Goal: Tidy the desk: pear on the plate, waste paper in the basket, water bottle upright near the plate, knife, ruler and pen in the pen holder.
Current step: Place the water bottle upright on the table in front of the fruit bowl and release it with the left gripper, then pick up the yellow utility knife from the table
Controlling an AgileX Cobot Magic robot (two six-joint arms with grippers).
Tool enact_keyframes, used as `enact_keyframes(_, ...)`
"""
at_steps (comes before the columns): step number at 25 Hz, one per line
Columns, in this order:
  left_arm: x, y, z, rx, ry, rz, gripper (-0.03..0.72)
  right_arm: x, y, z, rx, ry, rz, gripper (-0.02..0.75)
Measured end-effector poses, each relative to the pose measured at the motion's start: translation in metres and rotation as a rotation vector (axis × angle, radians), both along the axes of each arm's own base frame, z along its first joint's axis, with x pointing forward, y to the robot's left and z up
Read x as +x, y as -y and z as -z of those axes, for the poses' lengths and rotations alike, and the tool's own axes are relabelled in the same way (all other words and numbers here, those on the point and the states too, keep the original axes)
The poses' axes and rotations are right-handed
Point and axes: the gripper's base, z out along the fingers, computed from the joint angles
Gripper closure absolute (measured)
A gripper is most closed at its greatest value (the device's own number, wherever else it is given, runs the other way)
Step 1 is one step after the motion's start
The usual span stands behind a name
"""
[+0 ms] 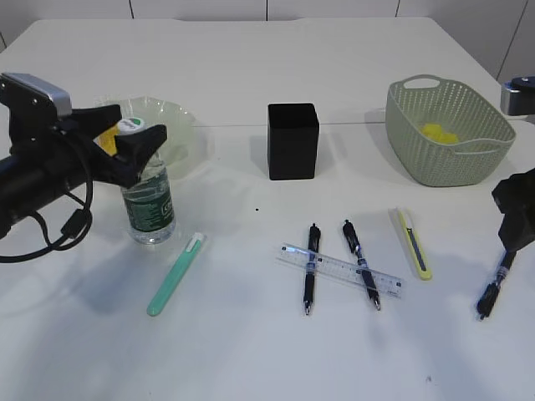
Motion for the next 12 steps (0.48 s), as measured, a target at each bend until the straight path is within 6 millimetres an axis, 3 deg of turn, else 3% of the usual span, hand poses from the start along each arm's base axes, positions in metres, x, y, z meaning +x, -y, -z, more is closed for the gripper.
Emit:
enact_keyframes(8, -0.006, -0.006, -0.044, -0.025, 0.091, -0.052, 0.083, 0.000, 0.000, 0.000, 0.000, 0.000, 0.000, 0.256)
enact_keyframes(12, -0.004, -0.024, -0.053, -0.056, 0.036, -0.159, 0.090, 0.000, 0.000, 0.000, 0.000, 0.003, 0.000, 0.256)
